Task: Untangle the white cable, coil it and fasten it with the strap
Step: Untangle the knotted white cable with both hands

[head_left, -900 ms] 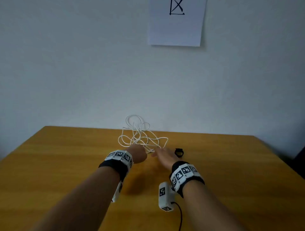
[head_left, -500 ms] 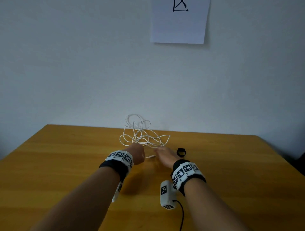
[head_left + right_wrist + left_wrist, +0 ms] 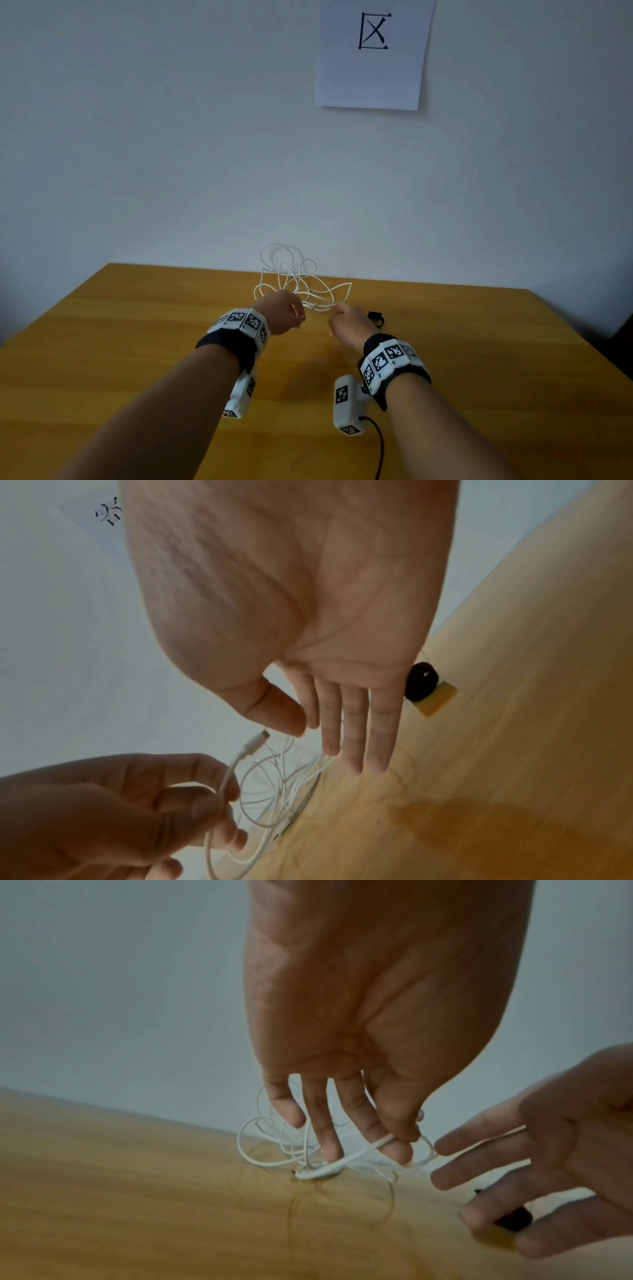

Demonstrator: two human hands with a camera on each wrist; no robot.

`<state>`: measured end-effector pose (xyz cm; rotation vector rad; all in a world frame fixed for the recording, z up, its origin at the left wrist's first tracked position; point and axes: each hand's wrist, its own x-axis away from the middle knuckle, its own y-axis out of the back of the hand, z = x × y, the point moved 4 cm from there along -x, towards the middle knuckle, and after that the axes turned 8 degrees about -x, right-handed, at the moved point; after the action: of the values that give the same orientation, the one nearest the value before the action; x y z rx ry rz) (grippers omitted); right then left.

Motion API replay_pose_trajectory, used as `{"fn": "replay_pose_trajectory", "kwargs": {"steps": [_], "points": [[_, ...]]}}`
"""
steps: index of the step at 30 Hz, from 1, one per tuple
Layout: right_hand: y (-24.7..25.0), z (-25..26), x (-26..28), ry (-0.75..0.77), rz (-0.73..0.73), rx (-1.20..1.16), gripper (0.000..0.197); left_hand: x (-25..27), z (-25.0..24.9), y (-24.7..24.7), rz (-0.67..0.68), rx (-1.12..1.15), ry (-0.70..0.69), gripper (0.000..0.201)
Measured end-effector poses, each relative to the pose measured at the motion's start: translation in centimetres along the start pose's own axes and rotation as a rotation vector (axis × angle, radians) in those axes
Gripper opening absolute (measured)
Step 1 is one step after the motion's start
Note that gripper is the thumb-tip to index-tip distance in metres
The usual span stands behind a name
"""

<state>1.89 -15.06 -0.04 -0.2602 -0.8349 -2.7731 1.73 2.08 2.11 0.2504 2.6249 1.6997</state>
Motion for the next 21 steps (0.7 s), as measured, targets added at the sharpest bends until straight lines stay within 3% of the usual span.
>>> {"fn": "replay_pose_trajectory", "kwargs": {"steps": [2,6,10,13,15,17,19,21], "points": [[0.0,0.5,0.5,0.021,0.011,-0.033,0.053,0.5,-0.4,0.7,0.001,0.130,-0.004,0.005],[-0.6,2.1,2.0,0.104,0.094,-0.073,0.049,2.1,-1.7,1.9,0.037,0.601,0.039,0.007],[-1.4,3.5,3.3,0.203,0.145,-0.015,0.036,3.4,-2.8,3.3,-0.081,0.937,0.088,0.030],[-1.5,4.0,4.1,0.235,0.139,-0.010,0.019,4.1,-3.3,4.3,-0.157,1.040,0.040,0.026],[-1.4,4.0,4.4,0.238,0.151,0.000,0.032,4.4,-3.3,5.1,-0.199,1.055,0.012,0.012],[-1.2,3.7,4.9,0.244,0.152,-0.018,0.039,4.3,-2.9,5.4,-0.225,0.957,0.020,0.019],[-0.8,3.5,5.2,0.272,0.129,-0.031,0.043,4.3,-2.4,5.5,-0.219,0.778,0.018,0.033],[-0.4,3.7,5.5,0.303,0.108,-0.039,0.046,4.5,-2.2,5.4,-0.222,0.466,-0.003,0.032]]}}
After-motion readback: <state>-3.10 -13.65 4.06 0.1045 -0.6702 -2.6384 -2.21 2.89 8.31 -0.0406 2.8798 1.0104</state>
